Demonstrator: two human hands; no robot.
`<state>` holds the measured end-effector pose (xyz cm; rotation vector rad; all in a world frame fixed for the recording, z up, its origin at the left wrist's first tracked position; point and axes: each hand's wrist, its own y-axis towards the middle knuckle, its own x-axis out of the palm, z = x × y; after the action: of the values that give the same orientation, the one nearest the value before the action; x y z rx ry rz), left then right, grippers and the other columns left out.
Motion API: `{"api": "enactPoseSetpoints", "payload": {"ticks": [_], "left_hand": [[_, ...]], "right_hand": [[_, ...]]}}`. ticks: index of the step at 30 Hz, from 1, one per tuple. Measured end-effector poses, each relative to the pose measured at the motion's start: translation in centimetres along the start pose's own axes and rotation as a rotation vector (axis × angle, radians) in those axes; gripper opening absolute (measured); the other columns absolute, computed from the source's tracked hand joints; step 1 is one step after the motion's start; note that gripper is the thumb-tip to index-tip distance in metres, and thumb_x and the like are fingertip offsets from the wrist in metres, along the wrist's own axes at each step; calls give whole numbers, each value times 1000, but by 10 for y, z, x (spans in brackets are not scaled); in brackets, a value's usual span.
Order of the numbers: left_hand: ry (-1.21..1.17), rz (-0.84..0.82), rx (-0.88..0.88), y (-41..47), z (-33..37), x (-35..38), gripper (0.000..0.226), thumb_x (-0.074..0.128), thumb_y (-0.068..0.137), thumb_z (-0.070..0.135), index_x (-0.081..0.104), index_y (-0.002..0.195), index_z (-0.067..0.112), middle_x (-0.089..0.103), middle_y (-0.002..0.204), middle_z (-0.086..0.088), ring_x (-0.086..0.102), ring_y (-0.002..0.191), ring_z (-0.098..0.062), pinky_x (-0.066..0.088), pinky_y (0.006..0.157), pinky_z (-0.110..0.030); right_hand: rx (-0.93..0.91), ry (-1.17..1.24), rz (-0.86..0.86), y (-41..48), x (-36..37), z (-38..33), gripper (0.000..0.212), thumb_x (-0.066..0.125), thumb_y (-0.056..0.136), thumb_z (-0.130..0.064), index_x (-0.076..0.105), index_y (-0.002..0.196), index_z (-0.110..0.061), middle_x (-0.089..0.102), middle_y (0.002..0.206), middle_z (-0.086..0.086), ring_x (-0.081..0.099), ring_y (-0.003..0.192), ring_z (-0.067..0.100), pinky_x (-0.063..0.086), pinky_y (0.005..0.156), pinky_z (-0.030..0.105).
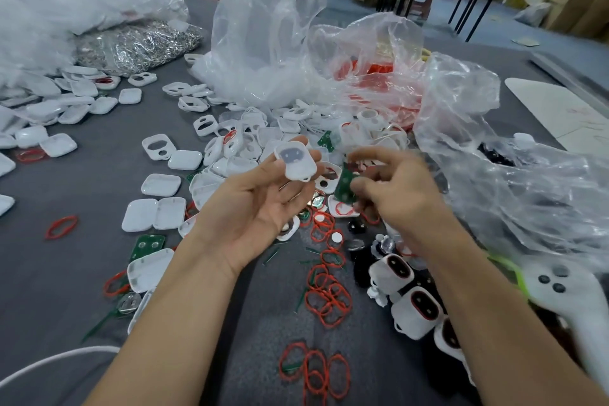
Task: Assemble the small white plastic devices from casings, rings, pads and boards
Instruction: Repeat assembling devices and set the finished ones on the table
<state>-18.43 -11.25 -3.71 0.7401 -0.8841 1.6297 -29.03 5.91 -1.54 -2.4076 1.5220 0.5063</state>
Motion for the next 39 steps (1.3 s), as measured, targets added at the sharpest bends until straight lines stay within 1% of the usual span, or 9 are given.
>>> {"api": "enactPoseSetpoints", "payload": {"ticks": [3, 6, 9, 14, 18, 21, 29, 34, 39], "left_hand": [[11, 1, -1, -1, -1, 1, 54, 58, 85, 9, 60, 138, 6, 68, 133, -17, 71, 112, -26, 60, 91, -32], [23, -1, -7, -2, -3, 2, 51, 58, 86, 9, 61, 137, 6, 67, 134, -18, 71, 114, -26, 60, 90, -33], [22, -4, -13, -3, -3, 2, 48, 58, 87, 9, 62, 135, 6, 68, 133, -18, 72, 112, -26, 59, 93, -32], [49, -11, -14, -3, -5, 2, 42, 59, 87, 9, 67, 128, 8, 69, 131, -17, 70, 114, -26, 56, 97, -32], [62, -14, -10, -2, -5, 2, 41, 59, 87, 9, 67, 126, 7, 69, 130, -17, 70, 114, -27, 55, 98, -32], [59, -21, -8, -1, -5, 1, 42, 59, 86, 9, 67, 128, 7, 70, 129, -18, 70, 114, -27, 55, 98, -33], [85, -25, -17, -2, -5, 2, 45, 59, 86, 9, 65, 130, 7, 70, 129, -17, 67, 117, -27, 53, 100, -33], [99, -35, -20, -2, -6, 2, 43, 59, 86, 9, 67, 128, 9, 71, 126, -16, 69, 114, -26, 53, 100, -33], [110, -51, -25, -2, -8, 0, 39, 58, 88, 8, 69, 126, 8, 70, 127, -16, 66, 119, -27, 53, 100, -34]], "right_hand": [[34, -50, -126, -22, 4, 8, 32, 63, 91, 8, 74, 85, -21, 75, 67, 4, 72, 53, 19, 55, 48, 22], [-18, -428, -11, -27, 3, 12, 26, 73, 85, -10, 72, 71, -32, 72, 64, -11, 68, 57, 0, 46, 52, 6], [-15, -499, 30, -29, -6, 10, 21, 75, 79, -17, 71, 66, -32, 70, 60, -14, 65, 60, -4, 43, 50, 5], [-150, -765, -10, -39, 2, -4, 12, 71, 84, -14, 75, 86, -26, 75, 88, -1, 68, 84, 20, 58, 77, 32], [-193, -907, -111, -44, 4, -10, 28, 66, 86, -5, 79, 97, -28, 74, 92, 3, 68, 90, 27, 59, 79, 38], [-218, -875, -149, -51, 1, -8, 29, 64, 86, -5, 80, 98, -26, 75, 89, 3, 69, 86, 27, 58, 78, 40], [-370, -965, 86, -55, 14, 16, 21, 63, 94, -19, 79, 102, -30, 68, 86, 3, 64, 84, 27, 44, 71, 33], [-343, -1001, -5, -57, 13, 21, 26, 53, 99, -22, 73, 113, -31, 73, 97, 0, 67, 94, 27, 50, 88, 39], [-395, -950, -10, -57, 12, 24, 26, 54, 100, -18, 77, 108, -26, 74, 89, 6, 65, 84, 28, 50, 79, 39]]}}
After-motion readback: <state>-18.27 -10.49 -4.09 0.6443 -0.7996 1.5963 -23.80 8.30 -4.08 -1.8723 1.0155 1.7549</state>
